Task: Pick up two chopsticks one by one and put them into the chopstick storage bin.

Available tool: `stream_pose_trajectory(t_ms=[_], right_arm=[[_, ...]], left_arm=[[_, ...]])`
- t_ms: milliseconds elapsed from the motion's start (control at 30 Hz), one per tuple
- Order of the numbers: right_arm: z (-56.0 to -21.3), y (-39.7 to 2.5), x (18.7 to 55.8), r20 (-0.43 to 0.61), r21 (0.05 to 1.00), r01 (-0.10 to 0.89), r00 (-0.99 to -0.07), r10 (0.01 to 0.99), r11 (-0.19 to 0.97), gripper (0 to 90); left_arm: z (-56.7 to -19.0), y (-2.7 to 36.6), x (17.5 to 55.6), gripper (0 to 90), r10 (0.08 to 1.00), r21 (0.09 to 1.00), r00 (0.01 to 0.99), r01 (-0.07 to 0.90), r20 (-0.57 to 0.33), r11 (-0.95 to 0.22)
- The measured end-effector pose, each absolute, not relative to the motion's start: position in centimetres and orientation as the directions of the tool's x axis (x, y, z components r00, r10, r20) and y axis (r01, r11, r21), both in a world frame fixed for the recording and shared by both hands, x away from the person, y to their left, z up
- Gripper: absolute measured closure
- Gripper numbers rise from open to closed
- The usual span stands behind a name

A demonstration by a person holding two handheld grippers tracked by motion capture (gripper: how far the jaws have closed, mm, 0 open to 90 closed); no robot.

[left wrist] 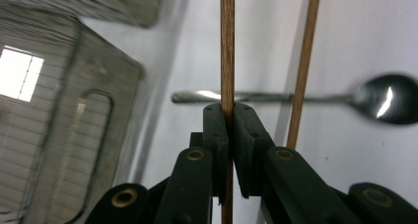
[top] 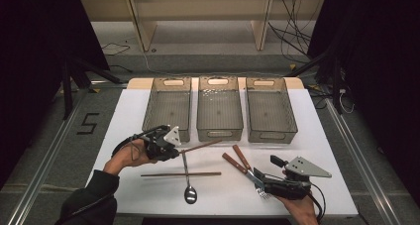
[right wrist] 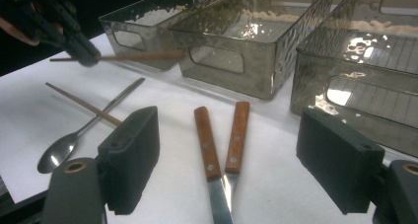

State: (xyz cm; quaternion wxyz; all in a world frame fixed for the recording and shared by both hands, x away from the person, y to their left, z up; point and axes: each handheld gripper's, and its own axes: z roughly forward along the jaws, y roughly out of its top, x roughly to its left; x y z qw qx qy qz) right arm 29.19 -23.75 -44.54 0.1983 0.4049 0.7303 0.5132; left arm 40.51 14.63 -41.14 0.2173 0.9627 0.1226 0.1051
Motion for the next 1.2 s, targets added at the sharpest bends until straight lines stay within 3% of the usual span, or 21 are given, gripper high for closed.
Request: stream_pose_trajectory(t_ms=[233,500,1200], right_arm=[[-44.5,-23.8,29.2,0.127,0.913,0.382,-0.595,0.794,0.140,24.8],[-44.5,-23.9,29.1,0.129,0.916,0.378,-0.595,0.793,0.134,24.5],[-44.5,-23.9,29.1,0.135,0.916,0.379,-0.595,0.792,0.129,24.4]], left_arm=[[-38.9,15.1,42.0,84.3,0.451,0.578,0.883,0.304,0.126,-0.757],[-37.4,16.0,44.2,84.3,0.593,0.639,0.796,0.396,0.120,-0.660],[-35.2,17.2,48.1,84.3,0.724,0.704,0.677,0.452,0.129,-0.548]])
